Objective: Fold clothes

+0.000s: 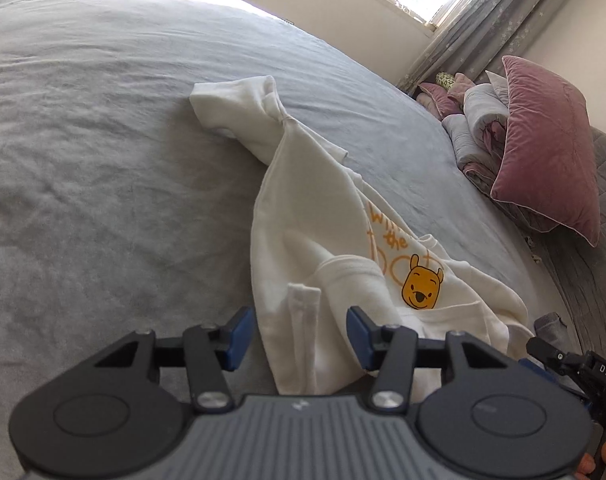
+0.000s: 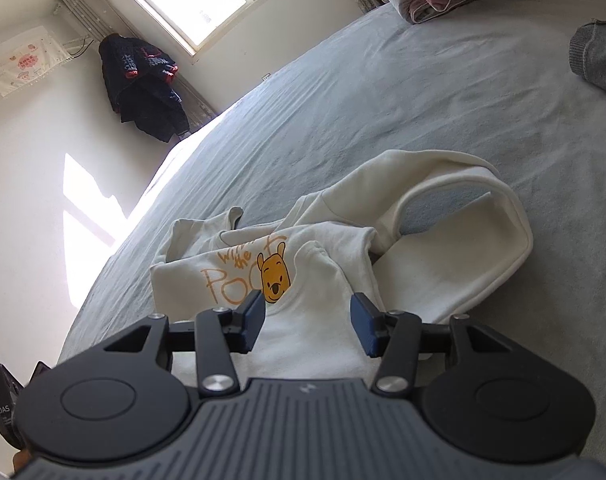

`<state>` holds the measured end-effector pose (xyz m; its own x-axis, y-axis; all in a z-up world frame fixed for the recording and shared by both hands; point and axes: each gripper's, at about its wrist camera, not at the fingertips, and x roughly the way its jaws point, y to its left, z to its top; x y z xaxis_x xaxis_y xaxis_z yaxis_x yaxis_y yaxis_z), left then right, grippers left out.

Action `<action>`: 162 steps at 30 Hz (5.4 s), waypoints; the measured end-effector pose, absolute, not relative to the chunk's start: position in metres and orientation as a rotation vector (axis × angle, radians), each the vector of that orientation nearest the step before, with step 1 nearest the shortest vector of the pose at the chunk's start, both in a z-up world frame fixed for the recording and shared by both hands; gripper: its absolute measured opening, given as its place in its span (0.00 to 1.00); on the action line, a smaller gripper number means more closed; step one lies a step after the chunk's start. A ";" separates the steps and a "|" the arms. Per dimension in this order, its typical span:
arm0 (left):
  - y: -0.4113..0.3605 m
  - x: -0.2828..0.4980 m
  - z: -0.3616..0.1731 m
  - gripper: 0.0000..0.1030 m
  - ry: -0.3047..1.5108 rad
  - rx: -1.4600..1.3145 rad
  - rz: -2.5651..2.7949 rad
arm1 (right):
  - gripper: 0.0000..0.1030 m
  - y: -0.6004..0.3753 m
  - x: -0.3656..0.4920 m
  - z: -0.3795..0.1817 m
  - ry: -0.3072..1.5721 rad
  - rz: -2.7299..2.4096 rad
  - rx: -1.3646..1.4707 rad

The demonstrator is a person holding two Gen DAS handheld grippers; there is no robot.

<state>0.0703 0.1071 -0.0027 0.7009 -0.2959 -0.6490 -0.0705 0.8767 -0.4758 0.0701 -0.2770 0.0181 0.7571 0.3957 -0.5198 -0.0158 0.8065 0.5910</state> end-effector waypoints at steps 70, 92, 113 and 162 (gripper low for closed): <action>0.259 -0.059 -0.040 0.17 0.903 -0.247 -0.777 | 0.14 -0.304 -0.072 -0.032 0.890 0.678 0.141; 0.264 -0.038 -0.069 0.51 1.003 -0.758 -0.808 | 0.24 -0.300 -0.067 -0.056 1.098 0.762 0.636; 0.248 -0.032 -0.073 0.13 1.137 -0.719 -0.642 | 0.36 -0.304 -0.068 -0.049 1.161 0.654 0.585; 0.182 0.053 0.034 0.50 0.998 -0.205 -0.456 | 0.46 -0.269 0.006 0.033 1.038 0.474 0.253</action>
<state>0.0527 0.1817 0.0342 0.4580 -0.4596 -0.7609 0.2752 0.8873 -0.3702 0.0061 -0.2694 0.0332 0.4199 0.4903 -0.7637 -0.2564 0.8713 0.4184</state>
